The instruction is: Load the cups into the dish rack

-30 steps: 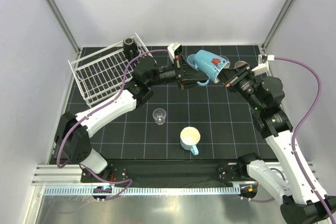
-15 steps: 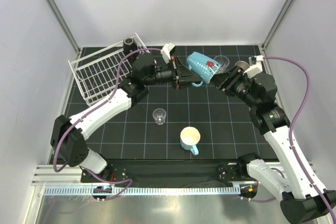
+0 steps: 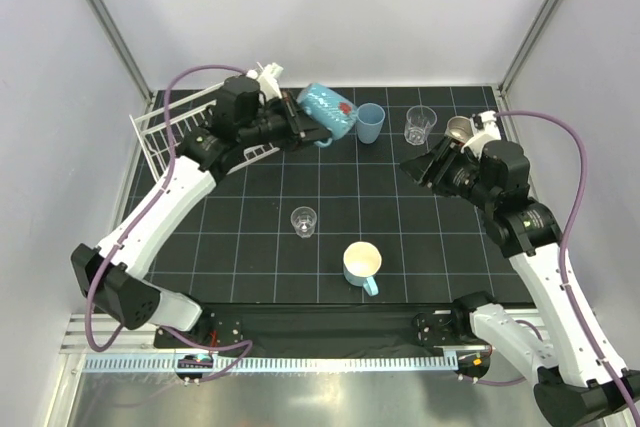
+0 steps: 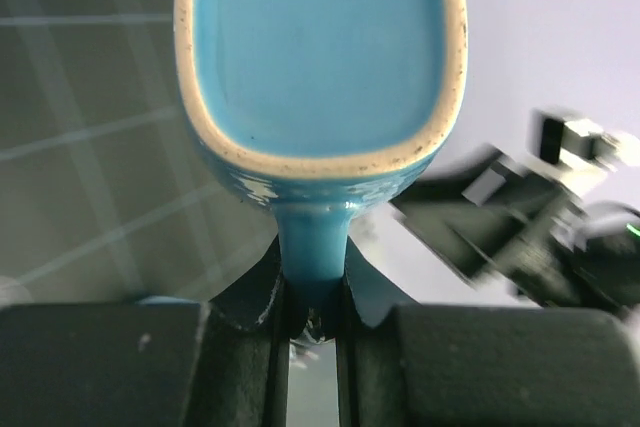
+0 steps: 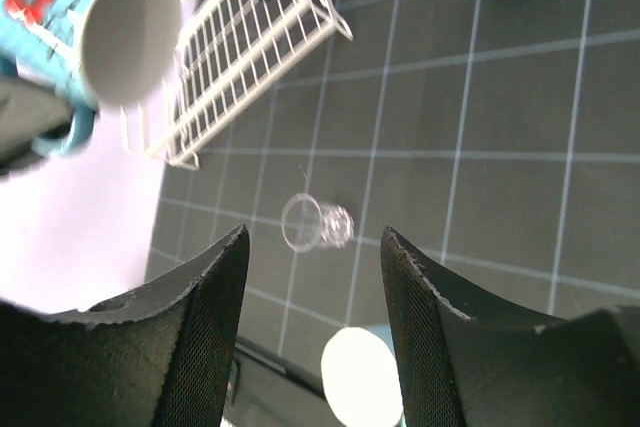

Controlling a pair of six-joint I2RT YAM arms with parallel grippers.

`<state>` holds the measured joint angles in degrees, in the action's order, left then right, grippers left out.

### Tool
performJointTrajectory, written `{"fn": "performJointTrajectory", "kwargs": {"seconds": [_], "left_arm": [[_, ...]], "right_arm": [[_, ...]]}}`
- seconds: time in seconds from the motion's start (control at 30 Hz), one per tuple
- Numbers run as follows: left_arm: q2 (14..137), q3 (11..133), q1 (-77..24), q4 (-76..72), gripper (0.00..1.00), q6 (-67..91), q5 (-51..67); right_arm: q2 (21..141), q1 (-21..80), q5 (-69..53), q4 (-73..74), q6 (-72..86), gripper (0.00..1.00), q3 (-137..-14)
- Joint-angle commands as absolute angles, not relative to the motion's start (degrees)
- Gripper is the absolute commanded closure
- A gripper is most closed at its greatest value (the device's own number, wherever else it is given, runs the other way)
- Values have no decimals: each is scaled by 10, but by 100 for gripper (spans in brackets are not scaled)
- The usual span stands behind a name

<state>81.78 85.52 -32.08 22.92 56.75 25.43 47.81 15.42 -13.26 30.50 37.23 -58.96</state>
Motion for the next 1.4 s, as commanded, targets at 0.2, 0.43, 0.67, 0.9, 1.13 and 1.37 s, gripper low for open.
{"fn": "performJointTrajectory", "kwargs": {"seconds": [0.2, 0.43, 0.67, 0.9, 1.13, 1.37], "left_arm": [[823, 909, -245, 369, 100, 369, 13], [894, 922, -185, 371, 100, 324, -40], [974, 967, -163, 374, 100, 280, -60], [1065, 1045, -156, 389, 100, 237, -79], [1144, 1124, -154, 410, 100, 221, -76], [1194, 1154, -153, 410, 100, 233, -59]], "right_arm": [[461, 156, -154, 417, 318, 43, -616], [461, 156, -137, 478, 289, 42, -653], [511, 156, -99, 539, 236, 42, -736], [533, 154, -74, 554, 204, 41, -767], [554, 146, -61, 561, 197, 41, -782], [573, 134, -51, 570, 183, 41, -806]]}}
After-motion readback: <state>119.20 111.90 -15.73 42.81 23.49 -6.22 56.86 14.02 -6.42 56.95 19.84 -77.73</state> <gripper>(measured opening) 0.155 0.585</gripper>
